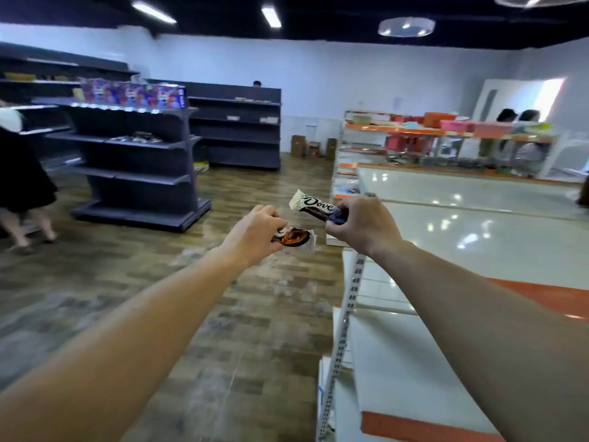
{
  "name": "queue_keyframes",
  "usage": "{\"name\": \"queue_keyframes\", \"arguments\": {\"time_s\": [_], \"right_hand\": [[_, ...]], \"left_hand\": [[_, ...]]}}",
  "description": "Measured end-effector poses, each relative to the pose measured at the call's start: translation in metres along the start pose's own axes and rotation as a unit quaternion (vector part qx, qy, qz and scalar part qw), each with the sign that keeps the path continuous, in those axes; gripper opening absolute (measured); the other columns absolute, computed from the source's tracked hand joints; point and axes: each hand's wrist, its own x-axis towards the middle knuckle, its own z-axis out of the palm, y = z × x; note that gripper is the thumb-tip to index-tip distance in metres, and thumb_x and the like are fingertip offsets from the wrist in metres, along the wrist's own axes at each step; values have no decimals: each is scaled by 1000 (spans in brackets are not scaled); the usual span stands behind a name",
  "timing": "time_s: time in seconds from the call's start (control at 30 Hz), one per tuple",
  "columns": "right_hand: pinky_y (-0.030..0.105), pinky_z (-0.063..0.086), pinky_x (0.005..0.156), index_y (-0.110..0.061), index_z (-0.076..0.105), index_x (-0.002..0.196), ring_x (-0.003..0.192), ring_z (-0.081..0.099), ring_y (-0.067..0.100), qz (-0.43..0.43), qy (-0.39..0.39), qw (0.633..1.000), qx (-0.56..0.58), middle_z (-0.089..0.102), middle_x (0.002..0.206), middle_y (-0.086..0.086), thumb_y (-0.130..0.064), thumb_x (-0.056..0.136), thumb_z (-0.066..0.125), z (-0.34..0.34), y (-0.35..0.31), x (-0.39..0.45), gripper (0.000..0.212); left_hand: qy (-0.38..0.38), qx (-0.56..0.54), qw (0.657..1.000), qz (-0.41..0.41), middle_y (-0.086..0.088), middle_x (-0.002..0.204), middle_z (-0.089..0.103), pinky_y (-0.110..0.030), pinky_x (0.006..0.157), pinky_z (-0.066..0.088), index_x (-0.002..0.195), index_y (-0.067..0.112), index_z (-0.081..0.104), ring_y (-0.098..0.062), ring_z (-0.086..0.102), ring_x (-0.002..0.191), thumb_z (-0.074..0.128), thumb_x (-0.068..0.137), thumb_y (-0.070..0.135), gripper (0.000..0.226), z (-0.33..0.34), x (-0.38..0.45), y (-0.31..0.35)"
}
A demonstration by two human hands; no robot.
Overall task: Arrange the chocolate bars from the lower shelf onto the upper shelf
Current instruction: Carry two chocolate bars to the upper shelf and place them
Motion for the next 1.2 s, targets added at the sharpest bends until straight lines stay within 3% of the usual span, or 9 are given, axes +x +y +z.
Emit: {"name": "queue_keyframes", "arguments": {"time_s": [0.1,0.3,0.47,0.6,0.7,0.87,1.03,1.2], "right_hand": [[31,47,76,-18,69,101,93,60,25,-39,-28,998,28,63,99,5,-40,80,66,46,-49,-10,30],[30,41,84,-17,65,107,101,55,25,-132,-98,986,23,62,107,4,-40,85,61,147,-130,-58,31],[36,49,80,-20,69,95,92,54,25,-192,-107,976,4,69,92,0,-46,79,67,216,-178,-99,30],[34,48,82,-20,70,99,87,54,25,-192,-156,969,6,68,94,0,-47,80,69,256,-204,-122,33],[29,45,84,-24,69,103,93,54,21,-195,-197,961,10,67,99,-3,-51,82,67,279,-219,-122,34],[30,44,79,-28,70,100,92,57,21,-209,-247,946,0,67,96,-3,-54,80,68,321,-232,-96,34],[27,39,70,-24,68,101,93,57,21,-227,-297,927,-13,66,97,-2,-53,81,67,376,-241,-46,35],[27,41,73,-22,68,97,94,57,22,-216,-315,924,-15,65,95,-1,-49,82,66,435,-247,15,31]], "left_hand": [[-5,9,999,-49,1,110,55,-37,83,50,117,20,65,-19,49,106,75,78,28,41,1,-54,-43],[-46,35,989,-138,2,103,55,-33,79,46,115,27,65,-21,53,95,77,73,34,44,5,-166,-135],[-115,43,972,-198,2,110,56,-32,83,38,119,30,62,-22,55,103,71,79,38,42,21,-253,-190],[-151,37,961,-228,4,114,56,-30,82,39,121,32,61,-19,53,111,70,81,37,42,36,-296,-219],[-170,40,955,-239,6,118,55,-28,79,35,123,33,59,-18,53,113,70,81,38,43,48,-307,-238],[-202,47,948,-243,5,123,55,-30,90,37,125,32,57,-18,52,115,69,82,41,46,77,-302,-276],[-219,54,940,-256,7,118,56,-29,86,36,123,32,58,-16,54,111,67,83,39,42,108,-283,-329],[-254,55,924,-279,8,117,56,-30,87,39,124,32,58,-16,56,108,68,82,42,44,136,-246,-396]]}}
